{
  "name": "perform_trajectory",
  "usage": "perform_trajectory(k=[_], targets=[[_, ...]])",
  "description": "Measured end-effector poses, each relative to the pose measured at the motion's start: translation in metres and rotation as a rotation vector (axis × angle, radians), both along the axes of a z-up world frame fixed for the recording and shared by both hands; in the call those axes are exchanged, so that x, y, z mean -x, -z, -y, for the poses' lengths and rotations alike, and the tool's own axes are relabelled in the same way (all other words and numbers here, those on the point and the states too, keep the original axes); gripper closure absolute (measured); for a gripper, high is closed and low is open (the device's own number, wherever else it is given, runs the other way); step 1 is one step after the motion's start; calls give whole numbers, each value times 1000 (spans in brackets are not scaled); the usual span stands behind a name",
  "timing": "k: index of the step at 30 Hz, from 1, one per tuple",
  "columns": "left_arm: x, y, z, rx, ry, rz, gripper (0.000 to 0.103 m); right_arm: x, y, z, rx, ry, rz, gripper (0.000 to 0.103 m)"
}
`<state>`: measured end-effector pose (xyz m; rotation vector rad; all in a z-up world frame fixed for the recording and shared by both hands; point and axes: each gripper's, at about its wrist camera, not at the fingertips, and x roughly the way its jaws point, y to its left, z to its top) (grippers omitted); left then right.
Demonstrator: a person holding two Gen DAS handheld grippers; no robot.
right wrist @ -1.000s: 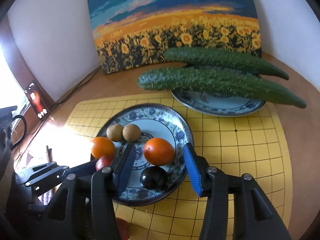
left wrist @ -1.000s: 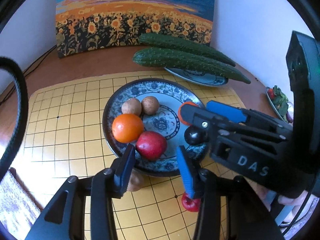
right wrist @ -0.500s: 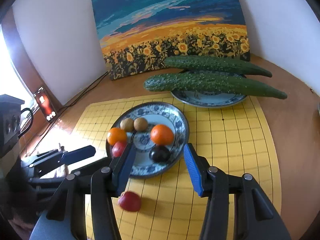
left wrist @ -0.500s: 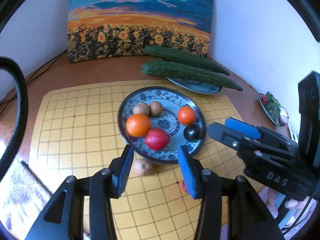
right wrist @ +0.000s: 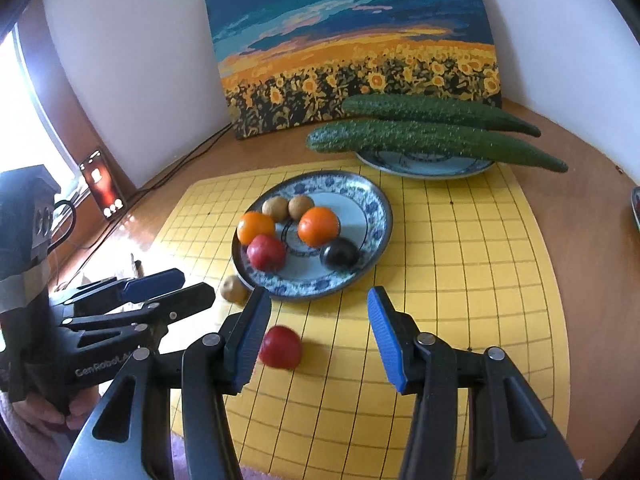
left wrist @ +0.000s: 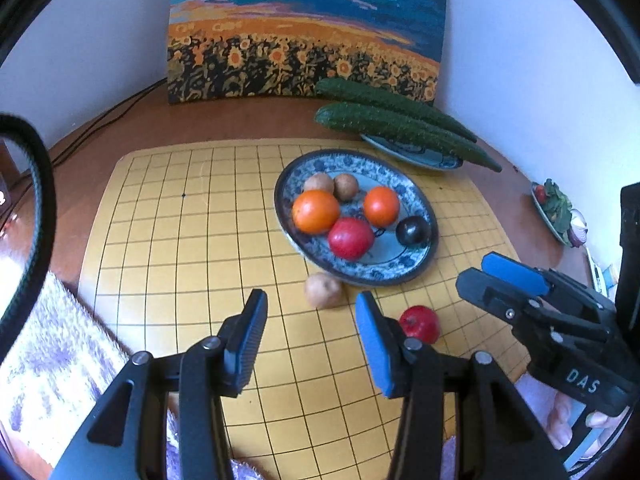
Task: Organize fruits
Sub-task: 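Withdraw both grippers toward the small potato and small red apple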
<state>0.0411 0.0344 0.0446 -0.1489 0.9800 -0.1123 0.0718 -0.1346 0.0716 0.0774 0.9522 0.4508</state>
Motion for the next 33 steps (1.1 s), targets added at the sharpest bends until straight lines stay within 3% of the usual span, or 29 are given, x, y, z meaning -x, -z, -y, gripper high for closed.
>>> perform_trajectory(k=[25,33], targets=[[-14,24,16,-47,11,-37,55,20,15,-6,50,-28,-23,51],[-20,27,19,-43,22,-33,62,22,17,-13,63,-50,-19,51]])
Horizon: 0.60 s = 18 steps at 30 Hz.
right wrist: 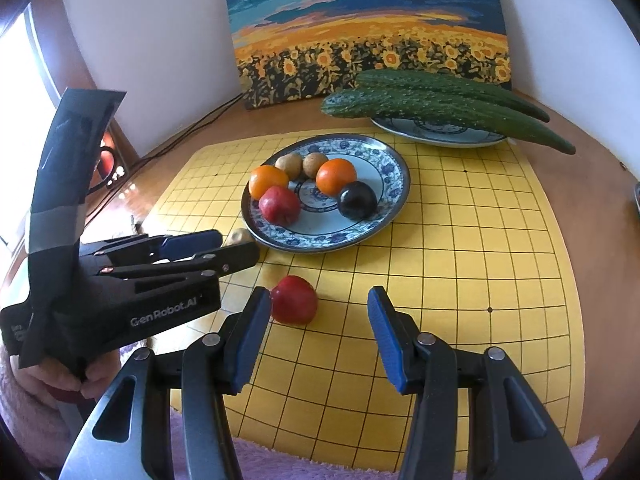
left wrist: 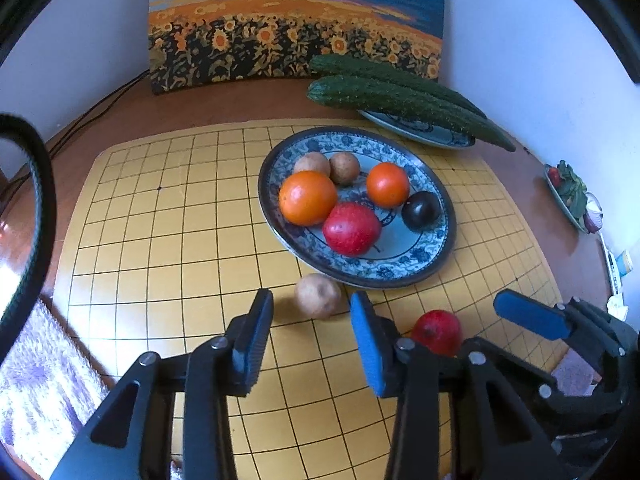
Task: Organize fruits
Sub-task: 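Withdraw both grippers toward the small potato and small red apple, then grasp the small potato with the left gripper while the right grasps the small red apple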
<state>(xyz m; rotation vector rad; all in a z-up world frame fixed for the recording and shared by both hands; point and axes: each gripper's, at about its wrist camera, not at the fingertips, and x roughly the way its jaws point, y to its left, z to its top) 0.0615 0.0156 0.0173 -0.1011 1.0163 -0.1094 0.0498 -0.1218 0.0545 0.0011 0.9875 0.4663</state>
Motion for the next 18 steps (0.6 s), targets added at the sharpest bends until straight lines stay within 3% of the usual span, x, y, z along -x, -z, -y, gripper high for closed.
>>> perform_trajectory(k=[11,18], targets=[[-3,1,0,12,5,-2,78,-2,2,-8,14,-34,-13,51],[1,1,-7,29,-5,-5,78,-5,9,-11,11,-38,-35,51]])
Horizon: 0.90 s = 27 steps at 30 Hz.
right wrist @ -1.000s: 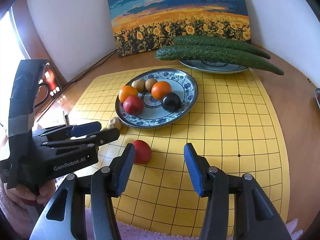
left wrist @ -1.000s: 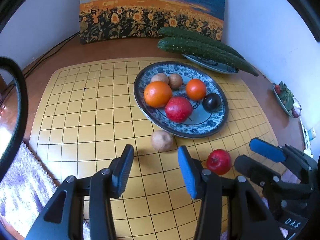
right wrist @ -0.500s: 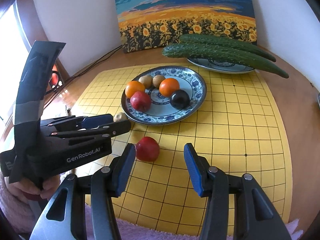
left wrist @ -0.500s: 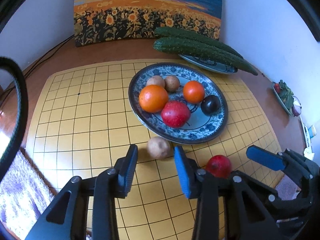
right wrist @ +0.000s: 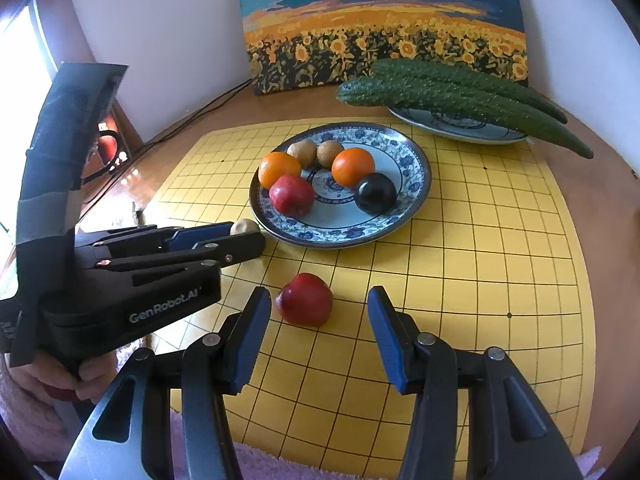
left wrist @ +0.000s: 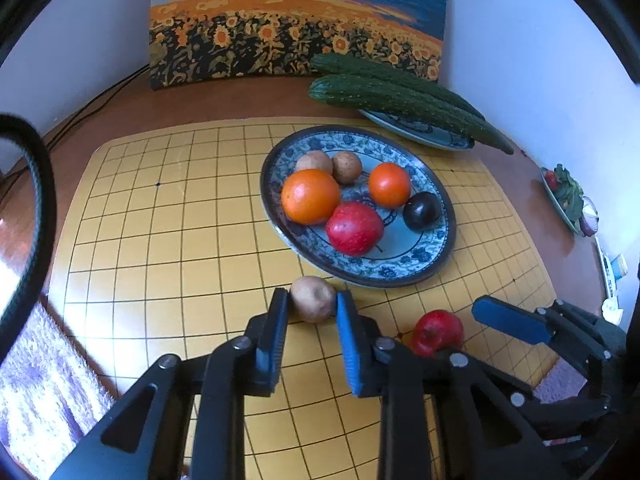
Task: Organize fruits
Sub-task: 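Grasp the small potato with the left gripper while the right grasps the small red apple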
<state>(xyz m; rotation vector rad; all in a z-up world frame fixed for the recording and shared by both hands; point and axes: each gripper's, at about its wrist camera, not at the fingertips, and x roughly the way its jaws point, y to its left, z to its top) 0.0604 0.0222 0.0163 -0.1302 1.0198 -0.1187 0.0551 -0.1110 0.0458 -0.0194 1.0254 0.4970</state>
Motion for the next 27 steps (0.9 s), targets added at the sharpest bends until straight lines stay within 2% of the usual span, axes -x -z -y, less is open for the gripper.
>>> perform_trajectory(k=[13,27], targets=[[14,-9,-10,14,-32,25,78,2,7,-4,-15,-10,-5,52],[19,-12,-6,15,-33,30,78,2,8,-2,-22,-7,-4,65]])
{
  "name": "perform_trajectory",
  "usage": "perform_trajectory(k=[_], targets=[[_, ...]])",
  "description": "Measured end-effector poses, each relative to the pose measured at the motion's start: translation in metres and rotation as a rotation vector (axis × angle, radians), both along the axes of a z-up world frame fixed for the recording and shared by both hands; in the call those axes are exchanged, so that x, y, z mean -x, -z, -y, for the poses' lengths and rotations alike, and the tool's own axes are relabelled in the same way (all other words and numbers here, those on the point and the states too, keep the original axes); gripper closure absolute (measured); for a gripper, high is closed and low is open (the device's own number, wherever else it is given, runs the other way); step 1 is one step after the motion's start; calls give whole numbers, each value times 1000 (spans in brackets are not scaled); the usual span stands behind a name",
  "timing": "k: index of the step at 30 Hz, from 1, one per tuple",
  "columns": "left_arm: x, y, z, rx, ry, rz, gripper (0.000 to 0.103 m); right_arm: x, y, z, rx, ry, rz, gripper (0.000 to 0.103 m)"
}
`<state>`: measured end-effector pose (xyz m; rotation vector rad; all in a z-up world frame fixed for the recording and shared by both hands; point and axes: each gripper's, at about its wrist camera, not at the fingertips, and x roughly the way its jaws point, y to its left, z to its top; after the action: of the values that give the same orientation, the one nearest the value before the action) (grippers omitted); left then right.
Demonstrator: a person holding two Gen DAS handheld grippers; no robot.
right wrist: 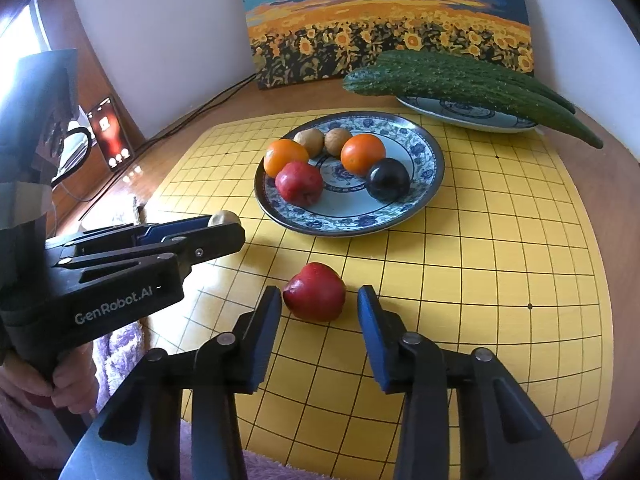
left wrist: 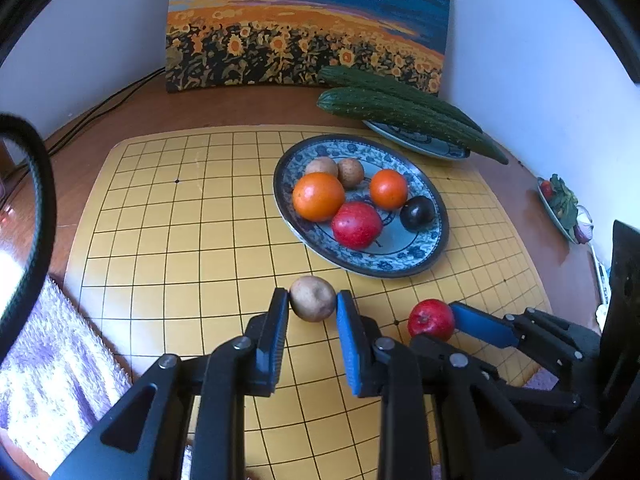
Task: Organize fruits
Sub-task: 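Grasp the small potato with the left gripper while the right grasps the small red apple, then carry the potato and small apple over the blue-and-white plate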
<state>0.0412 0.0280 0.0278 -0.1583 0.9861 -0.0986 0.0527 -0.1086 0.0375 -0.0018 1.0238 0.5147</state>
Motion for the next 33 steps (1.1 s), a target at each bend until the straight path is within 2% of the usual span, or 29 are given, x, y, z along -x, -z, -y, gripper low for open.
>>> perform_trajectory(k=[3,17,33], targets=[[0,-1,2,1,0,2,78,0,1,-1,-8,-9,-2,70],[-9,-10,15,-3,26,18,78,-1,-11,12,-34,15,26,70],[-34,-26,45,-22,92,63,78,-40,-35,33,8,55,106,70]])
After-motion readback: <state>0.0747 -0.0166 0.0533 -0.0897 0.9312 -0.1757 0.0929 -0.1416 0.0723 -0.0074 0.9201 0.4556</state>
